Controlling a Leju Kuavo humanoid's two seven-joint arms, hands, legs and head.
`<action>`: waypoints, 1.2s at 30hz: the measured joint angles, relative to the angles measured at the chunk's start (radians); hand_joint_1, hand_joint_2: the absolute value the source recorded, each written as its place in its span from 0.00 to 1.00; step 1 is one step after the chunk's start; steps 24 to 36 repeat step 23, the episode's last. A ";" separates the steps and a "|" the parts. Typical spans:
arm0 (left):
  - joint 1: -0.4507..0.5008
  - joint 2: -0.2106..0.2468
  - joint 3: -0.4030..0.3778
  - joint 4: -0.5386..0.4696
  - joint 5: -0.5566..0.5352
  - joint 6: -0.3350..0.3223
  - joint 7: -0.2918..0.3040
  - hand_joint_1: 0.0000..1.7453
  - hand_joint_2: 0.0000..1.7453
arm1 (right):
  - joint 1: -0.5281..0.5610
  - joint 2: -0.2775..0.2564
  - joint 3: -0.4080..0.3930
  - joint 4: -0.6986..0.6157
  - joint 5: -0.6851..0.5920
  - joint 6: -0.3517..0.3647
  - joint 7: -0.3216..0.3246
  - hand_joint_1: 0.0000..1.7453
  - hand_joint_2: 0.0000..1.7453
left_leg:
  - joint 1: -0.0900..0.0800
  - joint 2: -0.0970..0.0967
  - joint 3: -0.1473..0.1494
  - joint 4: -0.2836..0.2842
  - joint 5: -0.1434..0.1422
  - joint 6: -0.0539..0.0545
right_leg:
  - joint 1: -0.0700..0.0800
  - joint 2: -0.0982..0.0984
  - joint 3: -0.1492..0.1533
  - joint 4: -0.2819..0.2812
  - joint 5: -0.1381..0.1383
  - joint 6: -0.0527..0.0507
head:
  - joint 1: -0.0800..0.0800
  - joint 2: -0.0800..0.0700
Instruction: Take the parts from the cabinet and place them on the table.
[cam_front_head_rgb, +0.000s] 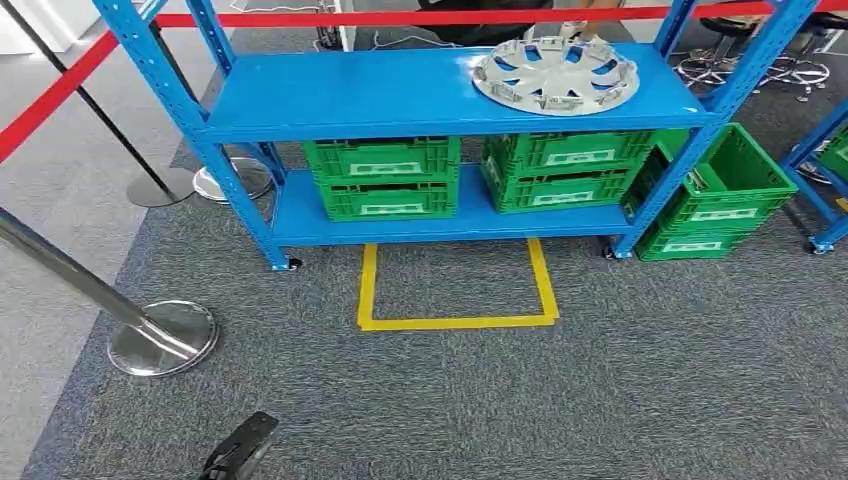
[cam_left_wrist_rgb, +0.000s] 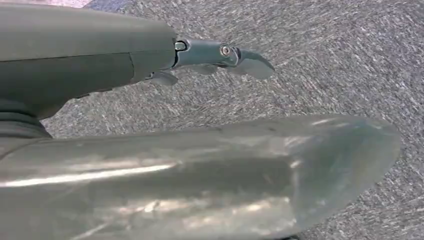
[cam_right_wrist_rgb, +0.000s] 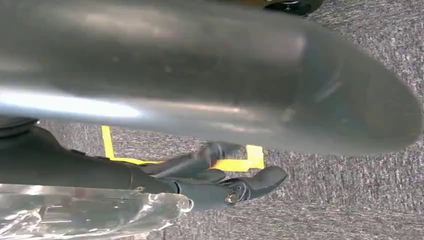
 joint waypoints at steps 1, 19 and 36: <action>0.000 0.000 0.000 0.000 0.000 0.000 0.000 0.00 0.00 | 0.000 0.000 0.000 0.000 0.000 0.000 0.000 0.00 0.00 | 0.000 0.000 0.000 0.000 0.000 0.000 | 0.000 0.000 0.000 0.000 0.000 0.000 | 0.000 0.000; 0.019 -0.010 0.001 0.000 -0.003 -0.032 0.001 0.00 0.00 | 0.011 0.000 0.000 0.000 0.000 0.013 -0.004 0.00 0.00 | 0.000 0.000 0.000 0.000 0.000 0.000 | 0.000 0.000 0.000 0.000 0.000 0.000 | 0.000 0.000; 0.017 -0.013 0.003 0.000 0.001 -0.063 0.018 0.00 1.00 | 0.011 -0.001 0.000 0.000 -0.003 0.037 0.004 0.00 0.00 | 0.000 0.000 0.000 0.000 0.000 0.000 | 0.000 0.000 0.000 0.000 0.000 0.000 | 0.000 0.000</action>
